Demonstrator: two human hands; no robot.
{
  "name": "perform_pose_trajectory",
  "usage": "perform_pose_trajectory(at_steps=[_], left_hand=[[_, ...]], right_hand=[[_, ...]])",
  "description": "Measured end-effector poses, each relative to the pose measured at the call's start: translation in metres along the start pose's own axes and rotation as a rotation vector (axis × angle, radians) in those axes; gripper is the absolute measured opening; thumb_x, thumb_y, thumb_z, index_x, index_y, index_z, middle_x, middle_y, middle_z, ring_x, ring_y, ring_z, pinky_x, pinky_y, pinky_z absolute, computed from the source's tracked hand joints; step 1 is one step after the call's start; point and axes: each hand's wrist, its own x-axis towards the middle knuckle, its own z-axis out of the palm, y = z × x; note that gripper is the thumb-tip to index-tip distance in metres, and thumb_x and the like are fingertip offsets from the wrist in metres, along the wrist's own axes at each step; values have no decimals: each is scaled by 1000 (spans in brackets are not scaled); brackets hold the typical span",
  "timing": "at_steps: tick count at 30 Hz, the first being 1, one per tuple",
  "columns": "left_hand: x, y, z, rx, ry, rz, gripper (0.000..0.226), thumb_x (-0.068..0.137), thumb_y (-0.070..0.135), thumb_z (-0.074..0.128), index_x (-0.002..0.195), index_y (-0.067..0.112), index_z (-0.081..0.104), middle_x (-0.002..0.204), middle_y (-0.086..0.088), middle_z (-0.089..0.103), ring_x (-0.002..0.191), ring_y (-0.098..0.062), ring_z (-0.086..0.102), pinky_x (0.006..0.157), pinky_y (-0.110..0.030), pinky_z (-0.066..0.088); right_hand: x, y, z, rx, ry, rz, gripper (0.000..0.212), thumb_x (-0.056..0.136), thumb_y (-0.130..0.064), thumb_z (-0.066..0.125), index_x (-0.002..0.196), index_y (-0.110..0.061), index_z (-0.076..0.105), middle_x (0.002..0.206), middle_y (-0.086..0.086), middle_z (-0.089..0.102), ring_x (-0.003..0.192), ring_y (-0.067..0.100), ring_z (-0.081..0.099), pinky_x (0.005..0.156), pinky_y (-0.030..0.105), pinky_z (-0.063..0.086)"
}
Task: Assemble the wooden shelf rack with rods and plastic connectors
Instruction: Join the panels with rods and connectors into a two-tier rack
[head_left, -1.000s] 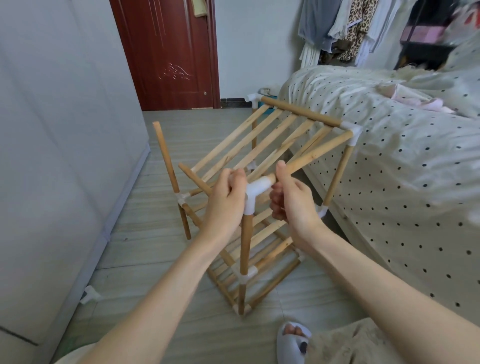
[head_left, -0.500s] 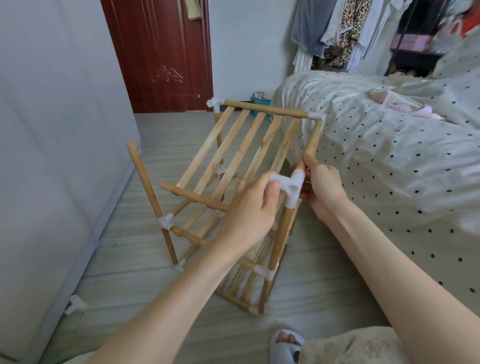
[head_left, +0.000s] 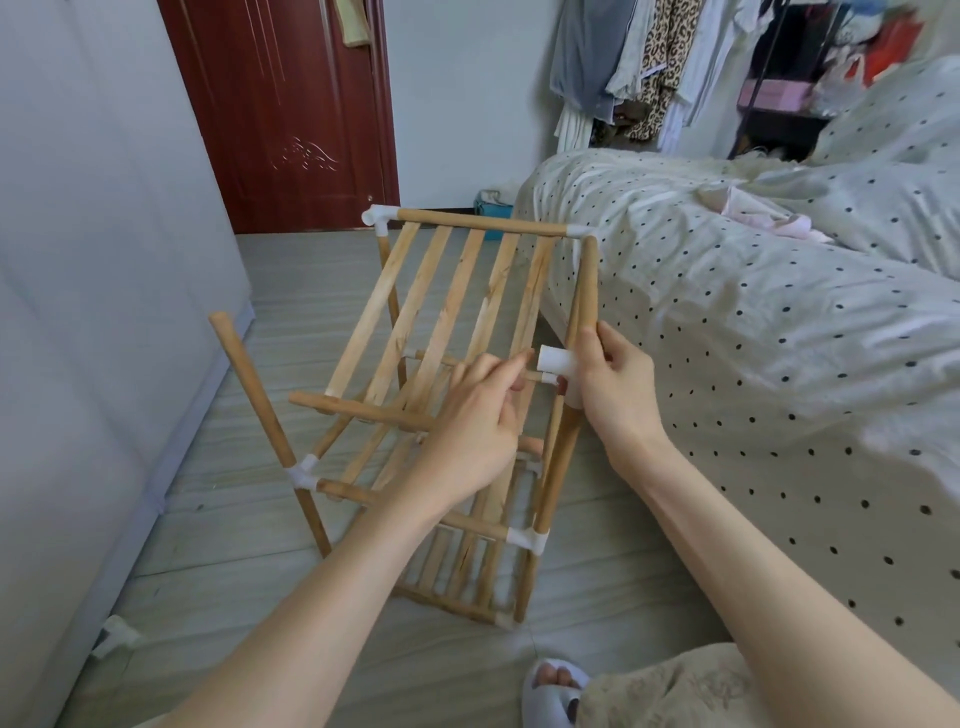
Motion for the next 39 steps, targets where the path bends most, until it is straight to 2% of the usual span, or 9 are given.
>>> perform_pose_trajectory(at_steps=[3,6,11,16,20,25,31,34,39], left_hand=[[-6,-13,4,32,-14,-55,46,97,8,34,141,21,37,114,11,40,117,-9,34,97,-18,26],[-11,-26,11,241,-95,-66,45,97,17,38,142,23,34,127,6,40,122,-13,29,100,-29,32],[-6,-37,31,511,-193,31,49,93,13,48,140,22,36,132,2,35,122,-18,25,103,-34,26],[10,-32,56,593,-199,111,44,91,18,53,134,23,43,127,-2,40,120,-22,30,101,-36,29],[16,-36,68,679,-221,132,45,90,9,52,133,19,44,124,-5,42,117,-23,34,96,-34,32],[26,-39,58,748,-208,154,33,90,15,52,123,16,53,122,-2,46,115,-21,35,95,-33,31],[32,-20,37,693,-204,182,34,86,15,54,120,15,51,123,-1,43,114,-20,35,94,-33,32],[31,-13,21,666,-147,203,30,91,17,51,121,16,49,122,1,41,114,-18,36,91,-31,33],[31,0,2,612,-96,203,27,95,20,47,122,16,46,118,4,39,108,-14,36,71,-24,33]], right_hand=[[9,1,-8,9,24,46,33,97,-17,31,83,0,55,61,6,45,43,3,47,53,23,38],[22,6,-15,36,17,85,38,97,-15,29,113,14,48,65,12,45,47,8,47,51,22,39],[31,7,-21,81,-34,63,39,96,-10,30,114,21,43,68,14,44,48,12,45,54,29,39],[38,15,-20,74,-52,32,38,93,-12,32,108,20,47,62,12,42,44,11,43,54,31,38],[43,23,-17,59,-34,18,35,92,-16,34,82,5,59,51,4,42,44,13,41,54,32,37],[37,25,-14,51,-35,-47,35,96,-31,40,64,-17,43,53,0,41,51,16,42,56,32,37],[33,24,-15,113,-19,-20,23,99,-29,37,117,-25,52,70,-1,51,53,11,47,54,26,42],[32,21,-14,125,-36,-15,33,99,-26,37,129,-20,49,66,-2,50,51,9,46,52,23,43],[28,19,-12,122,-37,5,39,99,-24,37,135,-11,47,62,-5,47,46,4,45,49,19,42]])
